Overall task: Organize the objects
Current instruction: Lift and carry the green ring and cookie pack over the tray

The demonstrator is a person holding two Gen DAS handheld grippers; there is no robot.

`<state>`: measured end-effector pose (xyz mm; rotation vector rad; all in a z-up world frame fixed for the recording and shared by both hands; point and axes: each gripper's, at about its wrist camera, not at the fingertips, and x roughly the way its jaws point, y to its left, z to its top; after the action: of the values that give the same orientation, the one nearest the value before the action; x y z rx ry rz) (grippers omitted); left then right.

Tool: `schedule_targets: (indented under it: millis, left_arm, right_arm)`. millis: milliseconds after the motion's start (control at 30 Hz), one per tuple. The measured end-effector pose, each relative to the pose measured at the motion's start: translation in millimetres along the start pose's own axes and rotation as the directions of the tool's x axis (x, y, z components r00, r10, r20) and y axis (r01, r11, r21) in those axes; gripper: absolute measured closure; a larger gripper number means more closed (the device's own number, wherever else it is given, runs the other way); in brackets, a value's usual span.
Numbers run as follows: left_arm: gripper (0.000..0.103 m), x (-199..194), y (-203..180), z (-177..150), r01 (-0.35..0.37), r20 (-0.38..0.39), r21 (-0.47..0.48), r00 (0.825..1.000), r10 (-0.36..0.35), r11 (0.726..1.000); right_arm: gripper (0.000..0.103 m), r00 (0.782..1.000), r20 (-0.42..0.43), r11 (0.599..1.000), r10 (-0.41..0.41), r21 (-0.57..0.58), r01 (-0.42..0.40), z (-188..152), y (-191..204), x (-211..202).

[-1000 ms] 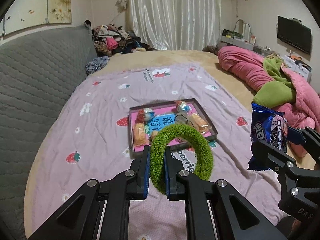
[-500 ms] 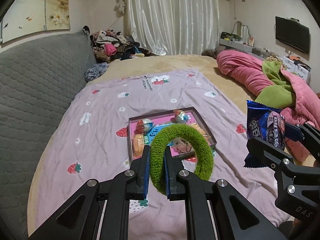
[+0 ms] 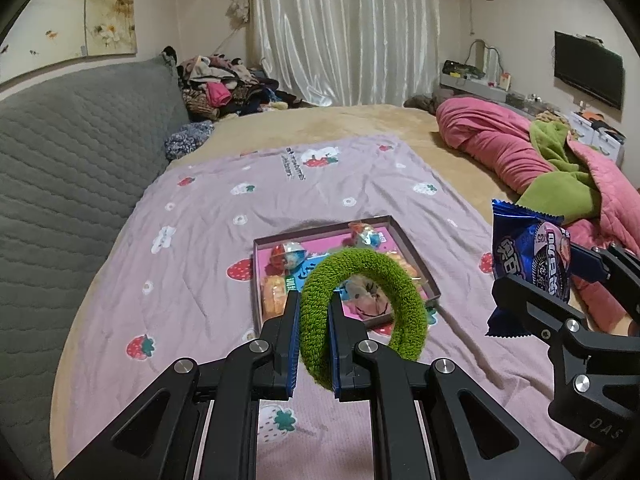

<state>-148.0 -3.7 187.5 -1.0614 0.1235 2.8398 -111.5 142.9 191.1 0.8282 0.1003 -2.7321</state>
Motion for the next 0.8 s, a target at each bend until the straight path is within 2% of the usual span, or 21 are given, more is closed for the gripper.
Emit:
schedule_targets:
  millis: [800]
  left_arm:
    - [0.091, 198.4, 14.0, 4.3, 0.026, -0.142, -0.028, 0.989, -0.03, 0.999]
  right_arm:
    - [0.044, 0.988, -0.157, 1.0, -0.003, -0.014, 0.0, -18.4, -27.3, 179.3]
